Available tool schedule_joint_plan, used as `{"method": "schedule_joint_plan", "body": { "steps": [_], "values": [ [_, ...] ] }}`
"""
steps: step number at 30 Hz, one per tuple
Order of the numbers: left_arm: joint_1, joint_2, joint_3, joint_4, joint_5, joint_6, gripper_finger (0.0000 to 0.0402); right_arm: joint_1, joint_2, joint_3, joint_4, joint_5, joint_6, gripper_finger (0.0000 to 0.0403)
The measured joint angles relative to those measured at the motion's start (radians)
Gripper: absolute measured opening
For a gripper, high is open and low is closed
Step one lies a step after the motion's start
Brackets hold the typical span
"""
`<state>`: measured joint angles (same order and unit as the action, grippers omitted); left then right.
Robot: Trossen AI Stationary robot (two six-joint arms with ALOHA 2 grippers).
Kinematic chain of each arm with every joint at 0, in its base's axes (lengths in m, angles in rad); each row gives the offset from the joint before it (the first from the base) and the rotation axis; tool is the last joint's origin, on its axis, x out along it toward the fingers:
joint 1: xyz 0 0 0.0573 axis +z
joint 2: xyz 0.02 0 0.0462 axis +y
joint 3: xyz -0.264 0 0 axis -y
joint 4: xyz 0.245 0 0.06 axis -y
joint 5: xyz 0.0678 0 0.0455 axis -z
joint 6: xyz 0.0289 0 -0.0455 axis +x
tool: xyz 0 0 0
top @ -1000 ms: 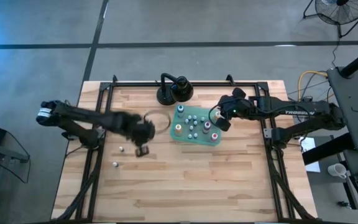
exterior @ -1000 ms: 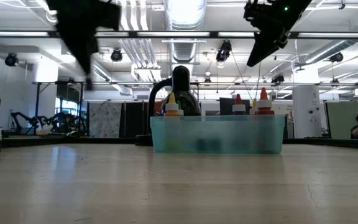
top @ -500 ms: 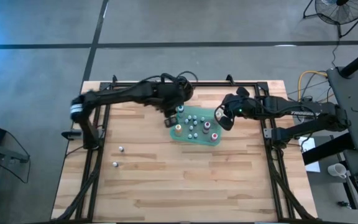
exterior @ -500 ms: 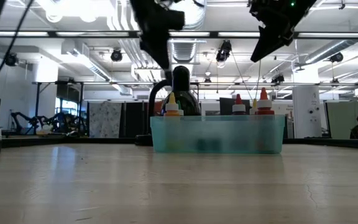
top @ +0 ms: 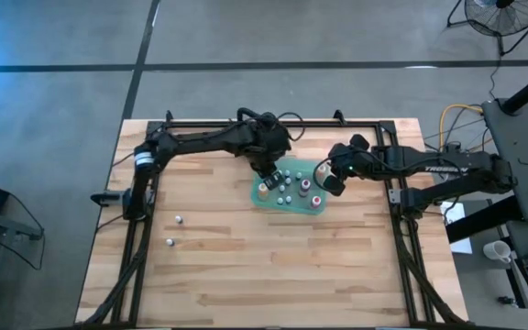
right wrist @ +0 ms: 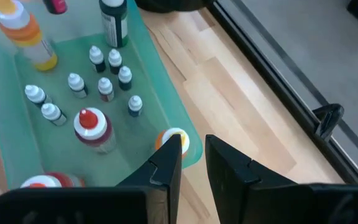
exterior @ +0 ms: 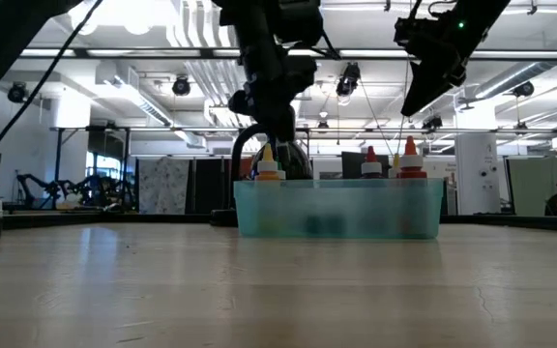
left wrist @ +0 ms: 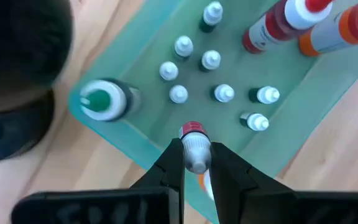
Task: Pick & Place food coloring
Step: Put the pink food coloring bottle into the bin
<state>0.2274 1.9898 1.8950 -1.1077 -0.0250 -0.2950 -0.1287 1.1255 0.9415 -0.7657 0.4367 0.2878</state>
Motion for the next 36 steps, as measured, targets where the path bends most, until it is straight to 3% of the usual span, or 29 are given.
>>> {"method": "schedule_joint_plan", "body": {
  "steps": [17,36],
  "values": [
    [-0.036,0.075,-0.017,0.077,-0.056,-0.15,0.0025,0.0,0.001,-0.011,0.024,0.009,0.008,0.0063],
    [-0.067,0.153,-0.076,0.104,-0.083,-0.163,0.0025,0.0,0.001,-0.011,0.018,0.009,0.034,0.0063]
  ]
}}
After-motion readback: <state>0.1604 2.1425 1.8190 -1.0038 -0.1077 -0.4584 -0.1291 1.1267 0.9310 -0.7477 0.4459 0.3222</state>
